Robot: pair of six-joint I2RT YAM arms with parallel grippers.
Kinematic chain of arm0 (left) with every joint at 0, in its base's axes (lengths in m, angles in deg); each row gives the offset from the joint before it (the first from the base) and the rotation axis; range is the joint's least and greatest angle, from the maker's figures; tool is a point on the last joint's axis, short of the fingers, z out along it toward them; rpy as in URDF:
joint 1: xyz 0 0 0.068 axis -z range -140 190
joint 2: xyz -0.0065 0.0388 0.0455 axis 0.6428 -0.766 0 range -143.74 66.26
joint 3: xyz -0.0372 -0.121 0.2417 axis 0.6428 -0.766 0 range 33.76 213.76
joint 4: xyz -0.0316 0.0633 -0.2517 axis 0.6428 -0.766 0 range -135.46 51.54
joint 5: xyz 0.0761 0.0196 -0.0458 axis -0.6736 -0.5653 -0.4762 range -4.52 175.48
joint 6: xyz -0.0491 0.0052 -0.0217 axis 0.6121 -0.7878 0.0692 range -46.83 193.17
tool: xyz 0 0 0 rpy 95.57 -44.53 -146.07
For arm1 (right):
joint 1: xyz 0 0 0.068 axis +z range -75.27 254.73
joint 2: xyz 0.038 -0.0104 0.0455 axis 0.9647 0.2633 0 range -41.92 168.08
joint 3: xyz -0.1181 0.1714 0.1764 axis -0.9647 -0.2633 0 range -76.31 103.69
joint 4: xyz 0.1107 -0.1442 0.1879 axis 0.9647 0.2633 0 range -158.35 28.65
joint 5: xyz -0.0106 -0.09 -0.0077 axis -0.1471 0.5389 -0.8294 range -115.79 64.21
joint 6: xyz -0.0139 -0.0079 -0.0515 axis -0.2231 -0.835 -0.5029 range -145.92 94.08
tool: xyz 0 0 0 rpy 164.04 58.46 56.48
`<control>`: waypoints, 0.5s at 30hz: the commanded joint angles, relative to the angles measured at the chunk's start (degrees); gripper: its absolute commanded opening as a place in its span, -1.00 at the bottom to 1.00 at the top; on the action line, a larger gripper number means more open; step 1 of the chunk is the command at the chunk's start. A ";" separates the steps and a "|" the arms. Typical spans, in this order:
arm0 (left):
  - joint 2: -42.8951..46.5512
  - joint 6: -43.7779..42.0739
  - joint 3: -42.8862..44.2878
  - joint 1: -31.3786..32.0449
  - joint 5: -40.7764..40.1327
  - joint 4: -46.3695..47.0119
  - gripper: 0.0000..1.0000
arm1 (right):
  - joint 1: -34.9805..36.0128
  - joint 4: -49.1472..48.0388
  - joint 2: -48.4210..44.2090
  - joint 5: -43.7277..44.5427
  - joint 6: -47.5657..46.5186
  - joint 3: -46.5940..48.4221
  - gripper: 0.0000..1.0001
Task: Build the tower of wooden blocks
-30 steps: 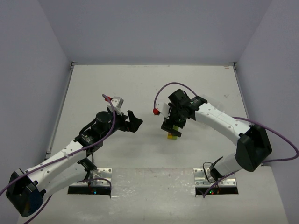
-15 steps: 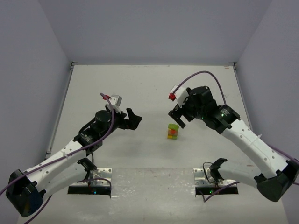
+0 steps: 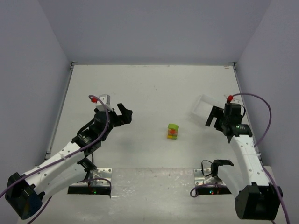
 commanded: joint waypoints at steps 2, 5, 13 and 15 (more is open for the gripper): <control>5.32 5.33 -3.14 -0.91 -9.85 -0.61 1.00 | -3.59 -2.71 -7.99 3.64 12.52 -10.07 0.97; 7.65 5.57 -3.94 -0.91 -10.41 -1.48 1.00 | -3.60 -2.26 -14.37 5.71 15.48 -15.55 0.97; 8.40 5.85 -4.96 -0.97 -11.40 -2.82 1.00 | -3.51 -0.08 -32.71 9.01 22.37 -21.77 0.97; 8.33 5.77 -4.78 -0.91 -11.56 -3.06 1.00 | -3.59 0.30 -36.04 9.53 22.45 -22.14 0.97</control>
